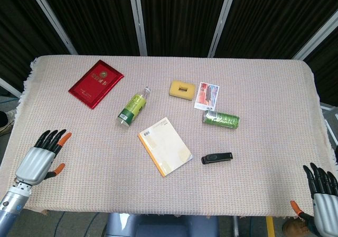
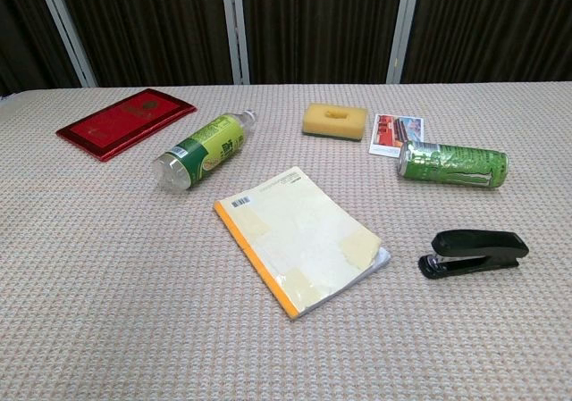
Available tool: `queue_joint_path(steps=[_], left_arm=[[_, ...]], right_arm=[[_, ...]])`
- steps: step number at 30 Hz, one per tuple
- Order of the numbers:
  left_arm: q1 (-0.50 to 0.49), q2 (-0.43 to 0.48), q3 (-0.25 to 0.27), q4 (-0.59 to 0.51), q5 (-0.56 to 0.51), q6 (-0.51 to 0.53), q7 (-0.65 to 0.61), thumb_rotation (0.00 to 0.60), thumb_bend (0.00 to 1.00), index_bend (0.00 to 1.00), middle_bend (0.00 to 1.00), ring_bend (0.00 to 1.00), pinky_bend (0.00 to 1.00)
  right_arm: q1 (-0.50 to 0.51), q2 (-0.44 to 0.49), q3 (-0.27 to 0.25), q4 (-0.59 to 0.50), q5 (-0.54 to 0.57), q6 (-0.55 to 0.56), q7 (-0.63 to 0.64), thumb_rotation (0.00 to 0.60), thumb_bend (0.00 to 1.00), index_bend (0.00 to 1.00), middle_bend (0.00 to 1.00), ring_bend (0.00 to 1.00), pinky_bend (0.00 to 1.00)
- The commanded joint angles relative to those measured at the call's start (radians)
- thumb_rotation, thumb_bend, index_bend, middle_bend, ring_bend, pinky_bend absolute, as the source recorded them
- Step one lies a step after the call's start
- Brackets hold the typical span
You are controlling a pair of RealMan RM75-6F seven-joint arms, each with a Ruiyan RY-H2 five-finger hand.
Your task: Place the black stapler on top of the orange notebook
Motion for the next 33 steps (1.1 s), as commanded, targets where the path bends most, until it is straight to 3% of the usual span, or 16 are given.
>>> queue_joint_path(steps=[1,9,15,21,33], left_arm=[[0.001,0.001,0.001,0.0,0.001,0.002,-0.001,0.6,0.3,0.0,0.0,0.0,0.06],[-0.001,-0.003,-0.004,0.002,-0.014,-0.007,0.004,0.6,0.3,0.0,0.0,0.0,0.06],[0.007,0.001,-0.005,-0.008,-0.004,0.017,0.001,0.6,0.3,0.0,0.0,0.0,0.06],[0.008,-0.005,-0.01,0.015,-0.007,0.022,-0.023,0.6,0.3,0.0,0.0,0.0,0.06],[-0.022,-0.034,-0.03,0.043,-0.049,-0.034,-0.003,0.6,0.3,0.0,0.0,0.0,0.06]], right_arm=[[-0.002,0.0,-0.001,0.0,-0.004,0.004,0.0,0.6,0.16,0.0,0.0,0.0,0.0],[0.006,0.001,-0.002,0.0,0.001,-0.013,0.002,0.6,0.16,0.0,0.0,0.0,0.0],[0.04,-0.059,0.009,0.059,-0.096,0.006,0.022,0.6,0.16,0.04,0.0,0.0,0.01],[0.131,-0.121,0.018,0.08,-0.148,-0.1,0.046,0.6,0.19,0.16,0.12,0.05,0.15],[0.256,-0.287,0.044,0.145,-0.138,-0.27,-0.026,0.6,0.22,0.22,0.18,0.1,0.19]])
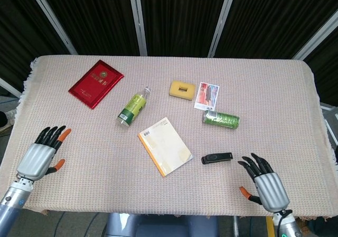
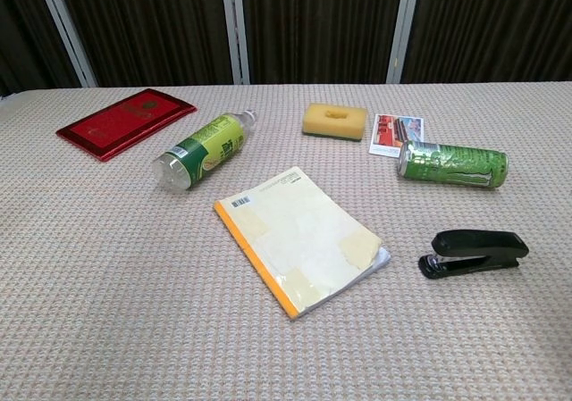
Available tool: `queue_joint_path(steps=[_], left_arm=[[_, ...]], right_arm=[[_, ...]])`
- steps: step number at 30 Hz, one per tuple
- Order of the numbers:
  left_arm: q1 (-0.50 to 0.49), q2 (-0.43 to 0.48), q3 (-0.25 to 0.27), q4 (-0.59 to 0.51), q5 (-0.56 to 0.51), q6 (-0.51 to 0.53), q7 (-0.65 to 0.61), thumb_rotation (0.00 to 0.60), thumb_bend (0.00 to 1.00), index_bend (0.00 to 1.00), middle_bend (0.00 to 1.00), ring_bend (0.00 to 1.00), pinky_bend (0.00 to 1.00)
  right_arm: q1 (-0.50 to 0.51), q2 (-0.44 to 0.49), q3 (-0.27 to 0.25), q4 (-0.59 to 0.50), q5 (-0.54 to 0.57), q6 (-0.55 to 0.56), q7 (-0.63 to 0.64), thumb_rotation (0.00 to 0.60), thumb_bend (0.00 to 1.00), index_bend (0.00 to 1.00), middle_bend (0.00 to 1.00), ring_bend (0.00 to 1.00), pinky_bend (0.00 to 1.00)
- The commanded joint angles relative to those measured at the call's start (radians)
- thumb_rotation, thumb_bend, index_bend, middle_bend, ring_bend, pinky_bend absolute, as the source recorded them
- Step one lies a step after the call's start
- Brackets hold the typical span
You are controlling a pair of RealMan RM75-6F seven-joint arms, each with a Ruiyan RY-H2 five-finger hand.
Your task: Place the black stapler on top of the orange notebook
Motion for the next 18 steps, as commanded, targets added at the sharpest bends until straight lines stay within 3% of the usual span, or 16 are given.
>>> queue_joint_path(steps=[1,8,18], left_arm=[[-0.001,-0.001,-0.002,0.002,-0.005,0.0,-0.003,0.6,0.3,0.0,0.0,0.0,0.06],[0.0,-0.003,-0.002,0.007,-0.003,0.007,0.005,0.6,0.3,0.0,0.0,0.0,0.06],[0.002,-0.016,-0.008,0.01,-0.033,-0.001,0.037,0.6,0.31,0.0,0.0,0.0,0.05]], right_arm=[[0.037,-0.048,0.011,0.022,0.019,-0.05,-0.025,0.6,0.22,0.22,0.18,0.1,0.19],[0.095,-0.103,0.023,0.051,0.06,-0.137,-0.032,0.6,0.22,0.22,0.19,0.1,0.19],[0.176,-0.11,0.065,0.021,0.14,-0.247,-0.104,0.6,0.22,0.22,0.19,0.11,0.2]])
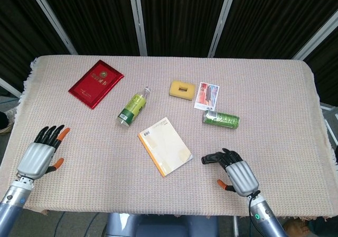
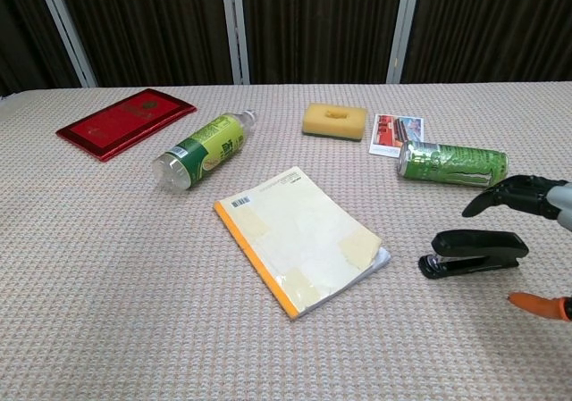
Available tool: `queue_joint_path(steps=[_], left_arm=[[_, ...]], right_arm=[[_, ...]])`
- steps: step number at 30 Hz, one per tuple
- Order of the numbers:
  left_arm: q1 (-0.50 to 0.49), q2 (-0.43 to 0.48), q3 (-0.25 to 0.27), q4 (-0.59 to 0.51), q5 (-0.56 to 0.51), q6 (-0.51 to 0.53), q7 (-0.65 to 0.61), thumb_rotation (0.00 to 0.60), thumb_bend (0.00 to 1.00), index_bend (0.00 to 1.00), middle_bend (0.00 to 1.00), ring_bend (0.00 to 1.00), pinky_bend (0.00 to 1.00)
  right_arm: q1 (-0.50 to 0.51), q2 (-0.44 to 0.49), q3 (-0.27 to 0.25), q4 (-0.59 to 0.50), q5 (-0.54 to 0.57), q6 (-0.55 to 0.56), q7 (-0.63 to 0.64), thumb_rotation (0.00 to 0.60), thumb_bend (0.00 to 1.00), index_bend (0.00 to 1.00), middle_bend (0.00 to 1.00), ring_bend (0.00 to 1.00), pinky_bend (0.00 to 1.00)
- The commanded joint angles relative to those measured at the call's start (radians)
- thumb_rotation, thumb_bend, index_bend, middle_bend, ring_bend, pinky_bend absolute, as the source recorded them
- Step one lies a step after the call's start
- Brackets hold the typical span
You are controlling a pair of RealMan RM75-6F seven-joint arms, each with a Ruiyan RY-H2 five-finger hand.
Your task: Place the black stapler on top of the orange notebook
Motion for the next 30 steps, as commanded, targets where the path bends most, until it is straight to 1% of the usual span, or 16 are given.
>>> queue_joint_path(steps=[1,6,10,15,20,23,30], left_arm=[[0.001,-0.001,-0.002,0.002,-0.005,0.001,0.005,0.6,0.32,0.0,0.0,0.0,0.05],[0.003,-0.003,-0.006,0.002,-0.014,0.005,0.018,0.6,0.32,0.0,0.0,0.0,0.05],[-0.008,-0.013,-0.01,0.007,-0.03,-0.018,0.032,0.6,0.36,0.0,0.0,0.0,0.05],[-0.019,-0.026,-0.022,0.022,-0.054,-0.037,0.036,0.6,0.36,0.0,0.0,0.0,0.05],[-0.022,-0.03,-0.03,0.031,-0.078,-0.047,0.04,0.6,0.37,0.0,0.0,0.0,0.05],[-0.022,-0.033,-0.033,0.034,-0.088,-0.048,0.048,0.6,0.37,0.0,0.0,0.0,0.05],[-0.029,-0.038,-0.031,0.036,-0.098,-0.062,0.058,0.6,0.37,0.0,0.0,0.0,0.05]], right_arm=[[0.024,0.007,0.014,-0.02,0.041,-0.045,-0.039,0.6,0.22,0.22,0.19,0.11,0.2],[0.061,0.018,0.035,-0.029,0.098,-0.098,-0.042,0.6,0.22,0.22,0.18,0.11,0.2],[0.093,0.025,0.051,-0.011,0.15,-0.15,-0.044,0.6,0.22,0.21,0.17,0.11,0.2],[0.129,0.045,0.077,-0.01,0.208,-0.192,-0.044,0.6,0.22,0.21,0.17,0.1,0.2],[0.156,0.049,0.089,-0.004,0.235,-0.212,-0.041,0.6,0.22,0.21,0.17,0.11,0.22],[0.176,0.043,0.095,0.018,0.249,-0.231,-0.014,0.6,0.23,0.21,0.17,0.12,0.23],[0.203,0.018,0.084,0.083,0.249,-0.242,0.046,0.6,0.24,0.21,0.18,0.13,0.24]])
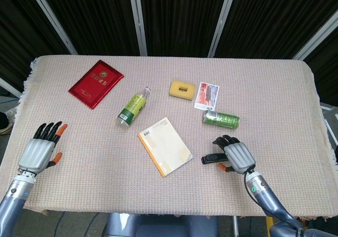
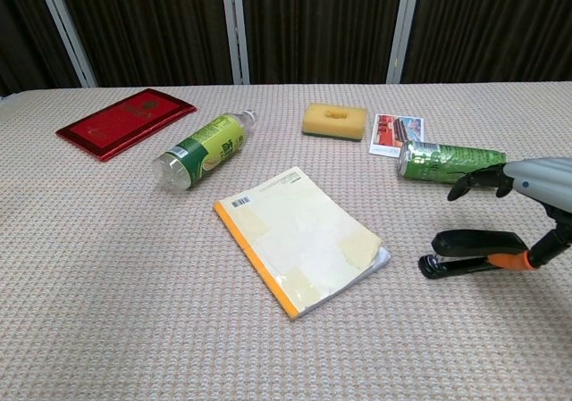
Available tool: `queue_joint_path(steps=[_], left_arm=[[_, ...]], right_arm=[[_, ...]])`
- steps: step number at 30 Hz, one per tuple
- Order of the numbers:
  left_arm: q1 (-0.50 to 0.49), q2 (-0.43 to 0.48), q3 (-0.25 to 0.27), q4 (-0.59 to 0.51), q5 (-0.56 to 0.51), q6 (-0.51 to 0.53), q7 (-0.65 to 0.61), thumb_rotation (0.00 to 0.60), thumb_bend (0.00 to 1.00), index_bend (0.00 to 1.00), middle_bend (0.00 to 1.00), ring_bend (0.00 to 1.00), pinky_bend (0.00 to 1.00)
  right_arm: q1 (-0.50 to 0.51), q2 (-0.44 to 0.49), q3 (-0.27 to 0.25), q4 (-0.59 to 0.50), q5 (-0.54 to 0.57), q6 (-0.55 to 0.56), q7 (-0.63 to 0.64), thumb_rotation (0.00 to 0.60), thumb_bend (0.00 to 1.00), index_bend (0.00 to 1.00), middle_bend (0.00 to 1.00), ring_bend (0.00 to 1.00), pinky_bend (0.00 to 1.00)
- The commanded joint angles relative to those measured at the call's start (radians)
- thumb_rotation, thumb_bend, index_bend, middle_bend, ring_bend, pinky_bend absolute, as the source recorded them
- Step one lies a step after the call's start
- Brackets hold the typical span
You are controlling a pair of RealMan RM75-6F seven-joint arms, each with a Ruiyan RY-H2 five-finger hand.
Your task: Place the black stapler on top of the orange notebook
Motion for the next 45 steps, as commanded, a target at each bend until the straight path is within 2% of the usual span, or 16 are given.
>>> queue_joint_path(steps=[1,7,13,20,25,31,38,45], left_arm=[[-0.003,-0.002,0.001,0.003,-0.005,-0.007,0.003,0.6,0.37,0.0,0.0,0.0,0.05],[-0.012,-0.008,0.004,0.005,-0.007,-0.021,0.017,0.6,0.42,0.0,0.0,0.0,0.05],[-0.018,-0.014,0.005,0.015,-0.015,-0.033,0.022,0.6,0.48,0.0,0.0,0.0,0.05],[-0.024,-0.025,0.009,0.031,-0.01,-0.037,0.031,0.6,0.49,0.0,0.0,0.0,0.05],[-0.026,-0.032,0.011,0.047,0.002,-0.029,0.016,0.6,0.48,0.0,0.0,0.0,0.05],[-0.02,-0.028,0.018,0.047,0.017,-0.013,-0.001,0.6,0.48,0.0,0.0,0.0,0.05],[-0.011,-0.011,0.025,0.034,0.033,0.007,-0.02,0.6,0.48,0.0,0.0,0.0,0.05],[-0.005,0.006,0.028,0.021,0.051,0.026,-0.044,0.6,0.48,0.0,0.0,0.0,0.05]], right_arm=[[0.009,-0.015,-0.007,0.024,0.0,0.0,0.023,0.6,0.24,0.21,0.18,0.13,0.24],[0.025,-0.046,-0.022,0.073,0.0,-0.005,0.053,0.6,0.27,0.22,0.19,0.15,0.24],[0.033,-0.071,-0.025,0.117,0.014,0.001,0.083,0.6,0.28,0.31,0.28,0.25,0.32],[0.045,-0.089,-0.028,0.153,0.037,-0.015,0.091,0.6,0.28,0.37,0.34,0.3,0.33],[0.055,-0.119,-0.025,0.191,0.04,-0.002,0.093,0.6,0.29,0.44,0.4,0.37,0.41],[0.053,-0.154,-0.03,0.217,0.043,0.036,0.047,0.6,0.29,0.54,0.51,0.49,0.57],[0.04,-0.163,-0.034,0.197,0.026,0.101,0.019,0.6,0.32,0.62,0.58,0.59,0.67],[0.025,-0.118,-0.036,0.084,0.003,0.171,-0.058,0.6,0.32,0.63,0.59,0.62,0.7]])
